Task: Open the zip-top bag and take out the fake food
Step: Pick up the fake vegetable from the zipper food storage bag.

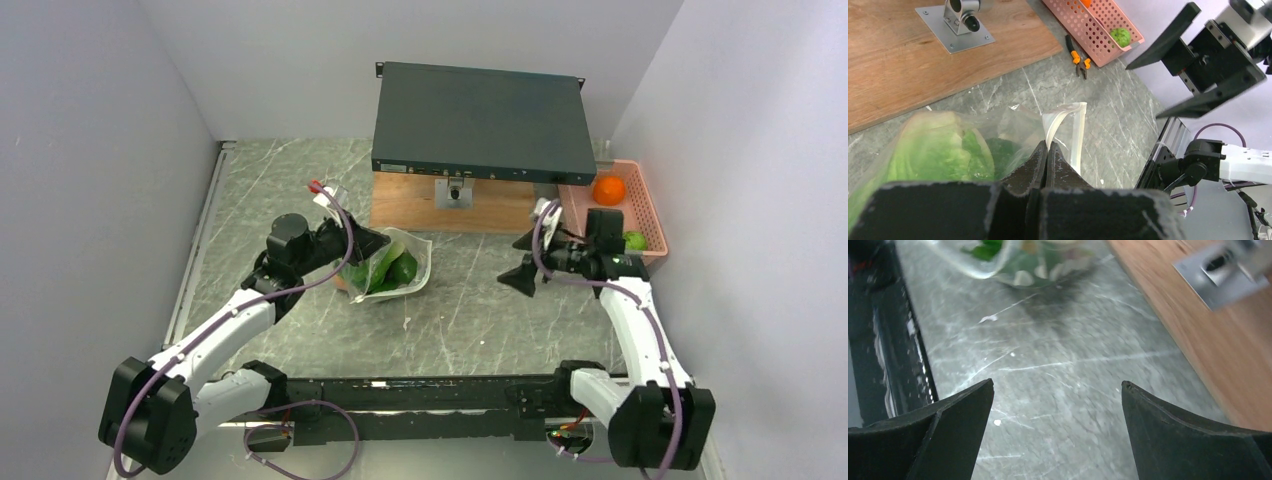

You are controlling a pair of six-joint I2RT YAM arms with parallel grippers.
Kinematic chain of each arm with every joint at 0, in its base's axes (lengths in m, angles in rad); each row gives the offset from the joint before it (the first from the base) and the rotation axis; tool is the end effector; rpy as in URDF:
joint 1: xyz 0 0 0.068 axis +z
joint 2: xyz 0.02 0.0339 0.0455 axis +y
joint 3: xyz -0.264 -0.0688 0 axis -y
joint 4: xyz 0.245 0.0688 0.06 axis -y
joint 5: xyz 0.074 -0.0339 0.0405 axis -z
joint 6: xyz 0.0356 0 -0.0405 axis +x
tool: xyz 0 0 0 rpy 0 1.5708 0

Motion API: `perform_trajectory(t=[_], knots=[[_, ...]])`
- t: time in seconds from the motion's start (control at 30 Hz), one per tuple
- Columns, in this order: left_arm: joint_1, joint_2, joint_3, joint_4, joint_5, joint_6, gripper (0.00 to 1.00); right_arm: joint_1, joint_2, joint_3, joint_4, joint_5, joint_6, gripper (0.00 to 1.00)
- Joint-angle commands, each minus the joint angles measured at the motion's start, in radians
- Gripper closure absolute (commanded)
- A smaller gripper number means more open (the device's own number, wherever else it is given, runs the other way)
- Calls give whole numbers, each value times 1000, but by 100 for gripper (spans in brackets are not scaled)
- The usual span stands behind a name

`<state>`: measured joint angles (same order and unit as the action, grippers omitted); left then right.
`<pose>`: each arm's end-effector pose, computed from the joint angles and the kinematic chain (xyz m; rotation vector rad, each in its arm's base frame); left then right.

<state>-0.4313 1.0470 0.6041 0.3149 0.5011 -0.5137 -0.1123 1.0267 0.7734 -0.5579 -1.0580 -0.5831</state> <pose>0.2103 -0.1156 0.2779 0.3253 1.7858 -1.1124 0.2008 0.0086 0.2697 -0.9079 1.8113 0.8160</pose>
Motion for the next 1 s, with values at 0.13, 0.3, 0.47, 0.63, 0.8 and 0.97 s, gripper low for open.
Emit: perform_trajectory(t=[0.13, 0.3, 0.47, 0.63, 0.8, 0.97], knots=[[5, -42, 1, 0, 31, 13, 100, 365, -12, 49, -57, 24, -387, 3], [5, -58, -6, -13, 32, 7, 100, 562, 57, 100, 95, 105, -369, 11], [5, -63, -6, -11, 44, 3, 100, 720, 167, 195, 209, 154, -327, 30], [5, -65, -14, 4, 53, -2, 100, 831, 240, 238, 320, 230, -317, 45], [5, -68, -10, 7, 64, 4, 100, 904, 307, 243, 404, 367, -345, 54], [5, -59, -9, 24, 83, -1, 100, 943, 352, 215, 470, 456, -401, 59]])
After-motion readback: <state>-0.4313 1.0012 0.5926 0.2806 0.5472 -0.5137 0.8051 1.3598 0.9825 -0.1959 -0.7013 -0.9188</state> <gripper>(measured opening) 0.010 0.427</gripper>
